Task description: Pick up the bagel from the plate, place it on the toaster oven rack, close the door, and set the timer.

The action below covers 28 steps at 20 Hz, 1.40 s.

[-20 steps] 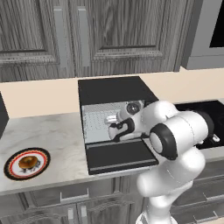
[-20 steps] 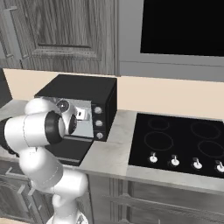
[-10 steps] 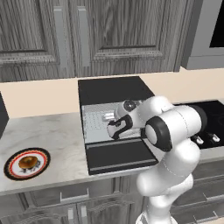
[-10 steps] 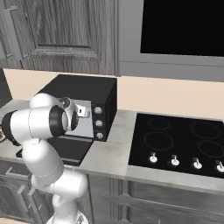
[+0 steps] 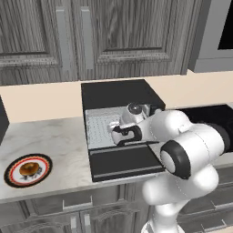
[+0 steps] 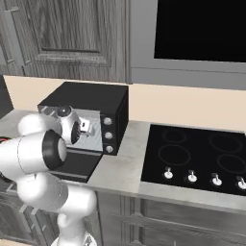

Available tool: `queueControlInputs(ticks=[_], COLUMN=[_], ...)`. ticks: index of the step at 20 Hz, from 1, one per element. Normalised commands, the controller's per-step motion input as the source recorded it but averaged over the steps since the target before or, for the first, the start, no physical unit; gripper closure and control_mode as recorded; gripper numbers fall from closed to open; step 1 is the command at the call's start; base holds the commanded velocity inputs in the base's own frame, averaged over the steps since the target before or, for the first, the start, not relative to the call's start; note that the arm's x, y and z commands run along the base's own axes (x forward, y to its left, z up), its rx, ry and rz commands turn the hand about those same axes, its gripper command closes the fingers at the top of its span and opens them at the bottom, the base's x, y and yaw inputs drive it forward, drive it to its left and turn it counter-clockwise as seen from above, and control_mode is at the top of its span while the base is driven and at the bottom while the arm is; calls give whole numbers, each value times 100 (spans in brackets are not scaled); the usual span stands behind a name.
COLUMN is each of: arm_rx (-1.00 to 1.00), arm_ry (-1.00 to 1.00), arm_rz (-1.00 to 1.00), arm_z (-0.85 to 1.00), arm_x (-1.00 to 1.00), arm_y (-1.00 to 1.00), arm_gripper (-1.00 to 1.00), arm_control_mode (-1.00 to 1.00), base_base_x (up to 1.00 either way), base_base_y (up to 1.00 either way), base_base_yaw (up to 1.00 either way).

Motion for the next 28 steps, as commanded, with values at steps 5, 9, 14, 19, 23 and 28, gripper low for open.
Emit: queueControlInputs(ticks=[5,9,14,19,23,28], arm_rx=[0,0,-1,0,0,0], arm_ry=[33,35,27,12,1,0], arm_rz=[-4,-3,-1,0,0,0], arm_z=[-66,-78,-98,-100,-97,-74], arm_x=[-100,-100,-100,-100,-100,-100], arm_y=[0,0,0,0,0,0], arm_gripper=[-100,-100,-100,-100,-100,-100], arm_control_mode=[-100,-100,-100,-100,-100,-100], base_base_x=[0,0,0,0,0,0], base_base_y=[0,0,0,0,0,0], base_base_yaw=[0,0,0,0,0,0])
